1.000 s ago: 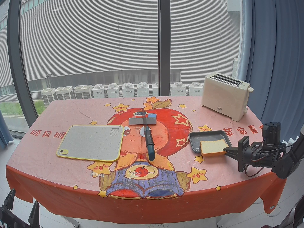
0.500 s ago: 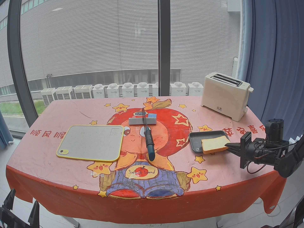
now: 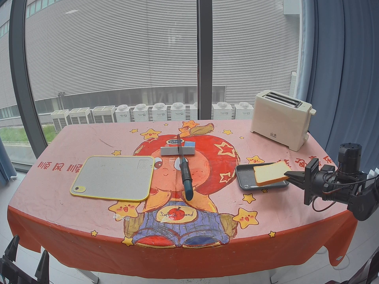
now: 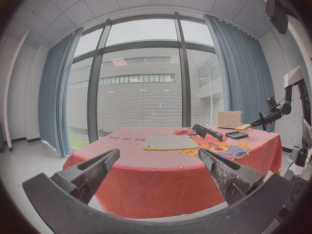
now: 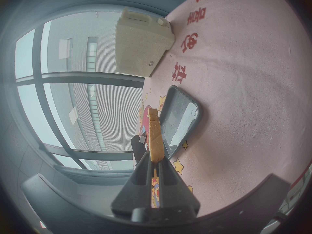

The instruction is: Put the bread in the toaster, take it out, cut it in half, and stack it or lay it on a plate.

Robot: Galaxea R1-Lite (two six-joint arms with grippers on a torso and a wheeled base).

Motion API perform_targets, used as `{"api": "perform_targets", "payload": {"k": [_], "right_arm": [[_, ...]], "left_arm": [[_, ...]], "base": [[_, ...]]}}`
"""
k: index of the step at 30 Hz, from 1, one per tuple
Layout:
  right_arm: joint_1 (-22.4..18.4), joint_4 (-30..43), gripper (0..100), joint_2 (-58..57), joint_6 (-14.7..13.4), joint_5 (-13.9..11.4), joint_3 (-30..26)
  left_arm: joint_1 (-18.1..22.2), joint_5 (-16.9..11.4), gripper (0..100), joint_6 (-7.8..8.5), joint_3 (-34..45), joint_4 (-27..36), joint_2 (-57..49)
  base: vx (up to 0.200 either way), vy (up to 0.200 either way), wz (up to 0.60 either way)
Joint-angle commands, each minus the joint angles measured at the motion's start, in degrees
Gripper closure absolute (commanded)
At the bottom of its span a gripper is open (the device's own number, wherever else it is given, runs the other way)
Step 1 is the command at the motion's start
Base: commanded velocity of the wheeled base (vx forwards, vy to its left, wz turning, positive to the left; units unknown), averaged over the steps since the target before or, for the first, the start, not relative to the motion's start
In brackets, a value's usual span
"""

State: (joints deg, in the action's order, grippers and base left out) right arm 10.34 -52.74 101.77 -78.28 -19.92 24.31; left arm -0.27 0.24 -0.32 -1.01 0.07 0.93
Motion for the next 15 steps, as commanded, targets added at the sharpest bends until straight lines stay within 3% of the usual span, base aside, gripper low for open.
{"api": "perform_targets", "payload": {"k": [1, 5, 9, 15], "right_arm": [[-0.1, 0.0, 100, -2.4, 2.5, 0.1, -0.2], [-0.1, 0.1, 100, -4.0, 7.0, 0.7, -0.8], [-0.1, -0.1, 100, -4.2, 9.6, 1.7, -1.3], [-0.2, -0.1, 100, -3.5, 18.2, 4.4, -2.3]], "left_arm": [[0.0, 0.0, 0, -0.03, 1.0, 0.0, -0.9], [0.0, 0.0, 0, -0.03, 1.0, 0.0, -0.9], [0.0, 0.0, 0, -0.03, 1.0, 0.0, -0.8], [0.0, 0.0, 0, -0.03, 1.0, 0.0, -0.9]], "base": [[0.000, 0.000, 0.00], [0.000, 0.000, 0.00], [0.000, 0.000, 0.00], [0.000, 0.000, 0.00]]}}
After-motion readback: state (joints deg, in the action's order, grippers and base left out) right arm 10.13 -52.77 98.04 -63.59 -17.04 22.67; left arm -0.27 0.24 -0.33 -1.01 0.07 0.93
